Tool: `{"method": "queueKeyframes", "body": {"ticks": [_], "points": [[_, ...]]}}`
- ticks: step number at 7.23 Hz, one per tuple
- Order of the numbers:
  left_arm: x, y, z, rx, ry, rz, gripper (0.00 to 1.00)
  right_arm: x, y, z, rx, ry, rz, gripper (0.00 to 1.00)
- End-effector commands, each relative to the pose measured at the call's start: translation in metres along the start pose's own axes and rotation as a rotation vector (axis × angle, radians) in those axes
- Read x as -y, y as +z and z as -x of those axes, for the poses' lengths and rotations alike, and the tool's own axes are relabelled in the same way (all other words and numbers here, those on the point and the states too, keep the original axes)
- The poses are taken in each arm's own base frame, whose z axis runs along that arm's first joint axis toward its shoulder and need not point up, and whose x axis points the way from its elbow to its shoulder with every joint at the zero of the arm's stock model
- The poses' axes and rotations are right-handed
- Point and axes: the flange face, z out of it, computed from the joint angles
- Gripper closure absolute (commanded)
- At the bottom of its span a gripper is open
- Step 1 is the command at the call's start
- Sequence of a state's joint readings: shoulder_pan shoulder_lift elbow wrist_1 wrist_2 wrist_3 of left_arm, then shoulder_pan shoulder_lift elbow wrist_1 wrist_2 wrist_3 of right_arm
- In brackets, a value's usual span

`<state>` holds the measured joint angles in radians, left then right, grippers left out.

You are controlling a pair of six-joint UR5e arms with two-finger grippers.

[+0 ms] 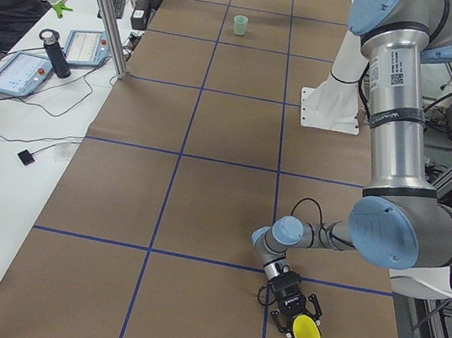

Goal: Transfer and stack yellow cup on green cup

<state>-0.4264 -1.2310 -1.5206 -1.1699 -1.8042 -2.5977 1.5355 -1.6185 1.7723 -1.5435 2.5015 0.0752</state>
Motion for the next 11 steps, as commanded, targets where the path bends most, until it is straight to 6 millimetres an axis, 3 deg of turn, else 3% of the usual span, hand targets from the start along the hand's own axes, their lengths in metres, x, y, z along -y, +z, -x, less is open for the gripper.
{"method": "queueKeyframes", "body": {"ticks": [1, 2, 4, 5, 6, 7, 8, 10, 11], "points": [[0.059, -0.027, -0.005, -0.076, 0.04, 0.066, 0.78, 0.001, 0.0, 0.0, 0.0, 0.001, 0.001, 0.0], [0.094, -0.048, -0.015, -0.115, 0.071, 0.075, 0.77, 0.001, 0.0, 0.0, 0.0, 0.003, 0.002, 0.0], [0.158, -0.11, -0.046, -0.269, 0.114, 0.126, 0.76, 0.0, 0.001, -0.002, -0.001, 0.011, 0.005, 0.0], [0.2, -0.185, -0.084, -0.395, 0.103, 0.179, 0.76, 0.001, 0.001, -0.002, -0.002, 0.012, 0.006, 0.0], [0.222, -0.247, -0.102, -0.489, 0.119, 0.216, 0.77, 0.002, 0.002, -0.002, -0.002, 0.013, 0.007, 0.0], [0.229, -0.304, -0.111, -0.573, 0.147, 0.238, 0.81, 0.0, 0.002, -0.002, 0.012, 0.019, 0.01, 0.0], [0.242, -0.361, -0.111, -0.66, 0.131, 0.277, 0.95, 0.0, 0.001, 0.001, 0.034, 0.036, 0.017, 0.0], [0.253, -0.464, -0.096, -0.847, 0.214, 0.307, 0.95, -0.001, 0.002, 0.001, 0.043, 0.046, 0.019, 0.0], [0.245, -0.5, -0.087, -1.014, 0.258, 0.274, 0.95, 0.0, 0.002, 0.001, 0.043, 0.052, 0.024, 0.0]]}}
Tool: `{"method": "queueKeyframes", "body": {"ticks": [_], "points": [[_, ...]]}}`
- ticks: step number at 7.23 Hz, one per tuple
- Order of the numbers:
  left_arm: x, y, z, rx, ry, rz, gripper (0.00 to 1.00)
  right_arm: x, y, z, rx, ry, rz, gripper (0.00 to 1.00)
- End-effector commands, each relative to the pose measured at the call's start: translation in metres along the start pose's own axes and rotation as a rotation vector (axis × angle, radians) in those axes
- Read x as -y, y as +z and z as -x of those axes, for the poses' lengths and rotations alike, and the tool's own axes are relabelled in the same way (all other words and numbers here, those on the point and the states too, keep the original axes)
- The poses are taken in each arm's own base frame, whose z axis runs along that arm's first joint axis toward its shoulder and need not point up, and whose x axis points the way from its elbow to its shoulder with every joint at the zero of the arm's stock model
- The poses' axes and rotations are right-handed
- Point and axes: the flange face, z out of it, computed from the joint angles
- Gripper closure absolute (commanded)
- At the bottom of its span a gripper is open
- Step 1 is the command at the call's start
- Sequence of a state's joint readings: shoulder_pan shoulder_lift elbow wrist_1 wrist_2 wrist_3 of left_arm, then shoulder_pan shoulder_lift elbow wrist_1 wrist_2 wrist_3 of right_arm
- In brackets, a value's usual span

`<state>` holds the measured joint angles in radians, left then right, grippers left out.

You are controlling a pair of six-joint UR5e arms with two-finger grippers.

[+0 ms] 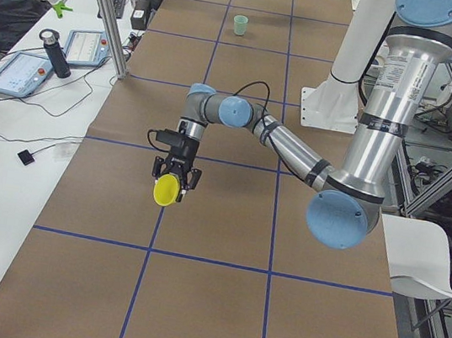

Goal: Transfer and stack yellow cup on green cup

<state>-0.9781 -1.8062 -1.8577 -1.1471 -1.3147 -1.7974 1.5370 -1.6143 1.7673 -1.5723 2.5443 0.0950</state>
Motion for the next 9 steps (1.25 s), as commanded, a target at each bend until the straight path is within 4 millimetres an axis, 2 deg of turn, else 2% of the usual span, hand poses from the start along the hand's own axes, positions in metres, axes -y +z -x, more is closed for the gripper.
{"method": "queueKeyframes", "body": {"ticks": [1, 2, 3, 4, 5, 6, 7, 8, 9], "points": [[-0.024, -0.047, -0.054, -0.334, 0.079, 0.019, 0.95, 0.0, 0.0, 0.001, 0.006, 0.008, 0.005, 0.0], [-0.039, -0.036, -0.071, -0.444, 0.205, 0.012, 0.95, 0.0, -0.001, 0.002, 0.006, 0.029, 0.003, 0.0], [-0.057, -0.04, -0.079, -0.544, 0.349, -0.008, 0.95, 0.001, -0.004, 0.001, 0.006, 0.041, -0.004, 0.0], [-0.062, -0.057, -0.091, -0.655, 0.414, -0.024, 0.99, 0.008, -0.007, 0.006, 0.007, 0.048, -0.011, 0.0], [-0.089, -0.081, -0.105, -0.746, 0.499, -0.035, 1.0, 0.011, -0.008, 0.009, 0.008, 0.065, -0.013, 0.0], [-0.12, -0.111, -0.123, -0.803, 0.533, -0.02, 1.0, 0.016, -0.011, 0.014, 0.009, 0.068, -0.021, 0.0], [-0.154, -0.147, -0.13, -0.858, 0.568, 0.017, 1.0, 0.024, -0.016, 0.022, 0.011, 0.067, -0.032, 0.0], [-0.174, -0.188, -0.136, -0.925, 0.596, 0.088, 1.0, 0.03, -0.023, 0.031, 0.007, 0.045, -0.05, 0.0], [-0.178, -0.21, -0.137, -0.967, 0.623, 0.158, 1.0, 0.038, -0.03, 0.042, 0.009, 0.024, -0.063, 0.0]]}}
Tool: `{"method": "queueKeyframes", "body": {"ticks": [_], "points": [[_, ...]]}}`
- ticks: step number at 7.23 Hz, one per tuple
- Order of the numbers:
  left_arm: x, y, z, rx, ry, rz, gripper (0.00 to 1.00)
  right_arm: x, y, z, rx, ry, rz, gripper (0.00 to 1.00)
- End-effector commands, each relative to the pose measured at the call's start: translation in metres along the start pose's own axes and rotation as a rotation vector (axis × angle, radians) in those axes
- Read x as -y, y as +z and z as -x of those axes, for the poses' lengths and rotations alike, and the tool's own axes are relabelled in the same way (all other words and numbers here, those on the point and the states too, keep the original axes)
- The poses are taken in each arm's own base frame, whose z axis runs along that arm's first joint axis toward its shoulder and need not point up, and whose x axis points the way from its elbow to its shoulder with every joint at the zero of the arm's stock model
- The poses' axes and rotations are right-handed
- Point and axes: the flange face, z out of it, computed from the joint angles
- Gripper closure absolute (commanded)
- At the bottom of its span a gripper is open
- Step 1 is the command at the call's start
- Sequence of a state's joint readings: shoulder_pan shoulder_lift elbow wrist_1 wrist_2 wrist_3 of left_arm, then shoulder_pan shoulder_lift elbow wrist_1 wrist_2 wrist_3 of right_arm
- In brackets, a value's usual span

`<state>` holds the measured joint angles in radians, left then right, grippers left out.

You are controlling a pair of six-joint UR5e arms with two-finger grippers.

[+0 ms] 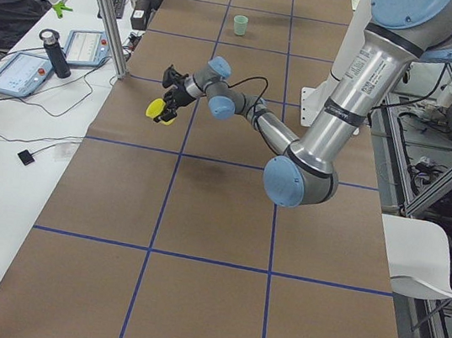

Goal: Transfer and stack yellow cup on green cup

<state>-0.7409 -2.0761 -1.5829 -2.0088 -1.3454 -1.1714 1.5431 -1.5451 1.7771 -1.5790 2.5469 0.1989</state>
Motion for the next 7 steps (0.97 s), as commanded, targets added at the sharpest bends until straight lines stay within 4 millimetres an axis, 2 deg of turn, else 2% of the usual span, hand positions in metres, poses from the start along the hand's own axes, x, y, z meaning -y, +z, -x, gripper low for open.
{"method": "queueKeyframes", "body": {"ticks": [1, 4, 5, 7], "points": [[0.001, -0.033, -0.05, -0.162, 0.078, 0.087, 1.0, 0.013, -0.008, 0.016, -0.002, -0.029, -0.021, 0.0], [0.003, -0.049, -0.054, -0.285, 0.331, 0.076, 1.0, 0.005, -0.002, 0.005, 0.003, -0.014, -0.01, 0.0], [-0.005, -0.051, -0.047, -0.364, 0.377, 0.095, 1.0, 0.0, 0.0, 0.001, 0.005, -0.016, -0.008, 0.0], [-0.008, -0.059, -0.047, -0.463, 0.491, 0.073, 1.0, 0.005, 0.003, 0.017, 0.018, -0.076, -0.037, 0.0]]}}
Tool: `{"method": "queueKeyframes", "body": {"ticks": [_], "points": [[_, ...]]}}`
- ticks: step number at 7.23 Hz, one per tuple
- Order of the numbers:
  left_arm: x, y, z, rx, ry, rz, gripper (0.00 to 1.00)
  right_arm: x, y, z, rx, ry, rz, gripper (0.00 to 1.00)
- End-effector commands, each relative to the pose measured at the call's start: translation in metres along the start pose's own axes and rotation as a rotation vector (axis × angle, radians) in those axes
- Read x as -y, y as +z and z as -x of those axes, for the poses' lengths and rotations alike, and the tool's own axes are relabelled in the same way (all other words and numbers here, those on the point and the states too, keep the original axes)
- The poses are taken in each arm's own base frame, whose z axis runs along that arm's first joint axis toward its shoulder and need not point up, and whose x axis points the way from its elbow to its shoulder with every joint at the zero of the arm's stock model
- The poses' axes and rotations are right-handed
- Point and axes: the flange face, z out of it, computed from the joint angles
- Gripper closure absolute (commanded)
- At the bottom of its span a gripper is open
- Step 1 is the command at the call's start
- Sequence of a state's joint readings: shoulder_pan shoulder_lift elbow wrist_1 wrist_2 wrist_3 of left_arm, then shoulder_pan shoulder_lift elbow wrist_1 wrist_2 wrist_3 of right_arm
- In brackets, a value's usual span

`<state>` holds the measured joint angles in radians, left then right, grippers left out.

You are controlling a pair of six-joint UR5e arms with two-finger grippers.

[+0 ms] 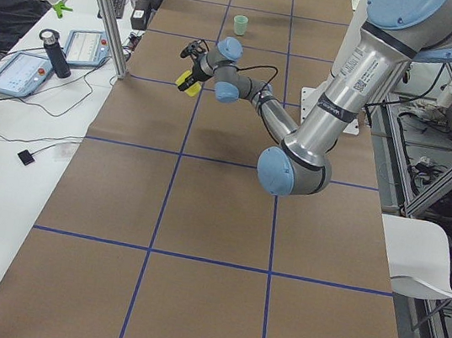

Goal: Transfer and stack yellow cup on green cup

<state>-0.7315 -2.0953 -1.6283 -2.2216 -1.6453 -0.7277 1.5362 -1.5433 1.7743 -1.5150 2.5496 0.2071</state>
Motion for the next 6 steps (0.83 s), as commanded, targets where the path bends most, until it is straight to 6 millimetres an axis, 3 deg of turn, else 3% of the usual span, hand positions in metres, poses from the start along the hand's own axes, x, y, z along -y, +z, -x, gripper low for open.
{"method": "queueKeyframes", "body": {"ticks": [1, 3, 5, 6], "points": [[-0.012, -0.006, 0.004, -0.078, 0.09, -0.003, 1.0, 0.019, 0.009, 0.038, 0.02, -0.064, -0.004, 0.0], [-0.045, -0.011, 0.033, -0.111, 0.159, -0.023, 1.0, 0.056, 0.023, 0.112, 0.028, -0.148, -0.004, 0.0], [-0.057, -0.025, 0.04, -0.127, 0.164, -0.014, 1.0, 0.082, 0.045, 0.209, 0.017, -0.103, -0.012, 0.0], [-0.058, -0.031, 0.039, -0.132, 0.166, -0.019, 1.0, 0.082, 0.063, 0.252, 0.053, -0.083, -0.001, 0.0]]}}
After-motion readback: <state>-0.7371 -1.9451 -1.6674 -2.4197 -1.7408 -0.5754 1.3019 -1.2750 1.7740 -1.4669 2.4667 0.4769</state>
